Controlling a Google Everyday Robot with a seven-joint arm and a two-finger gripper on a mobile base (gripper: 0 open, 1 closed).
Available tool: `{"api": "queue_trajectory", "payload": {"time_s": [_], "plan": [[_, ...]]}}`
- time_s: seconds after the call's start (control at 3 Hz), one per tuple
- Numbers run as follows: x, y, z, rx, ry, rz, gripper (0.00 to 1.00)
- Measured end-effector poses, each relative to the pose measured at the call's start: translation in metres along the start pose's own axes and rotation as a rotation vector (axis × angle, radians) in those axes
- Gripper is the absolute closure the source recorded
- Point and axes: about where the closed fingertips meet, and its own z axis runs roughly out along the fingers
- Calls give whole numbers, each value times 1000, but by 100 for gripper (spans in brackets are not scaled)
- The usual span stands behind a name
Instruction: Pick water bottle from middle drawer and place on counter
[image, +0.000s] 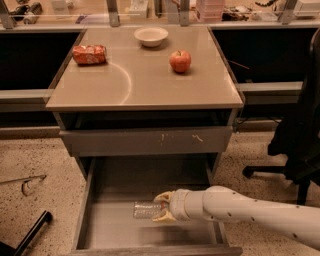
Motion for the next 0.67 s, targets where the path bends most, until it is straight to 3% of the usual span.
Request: {"api": "queue_trajectory", "payload": {"time_s": [0.33,0.67], "plan": [[-71,-11,-70,148,-25,-94,100],[-101,-18,-94,204,-45,-127,100]]}}
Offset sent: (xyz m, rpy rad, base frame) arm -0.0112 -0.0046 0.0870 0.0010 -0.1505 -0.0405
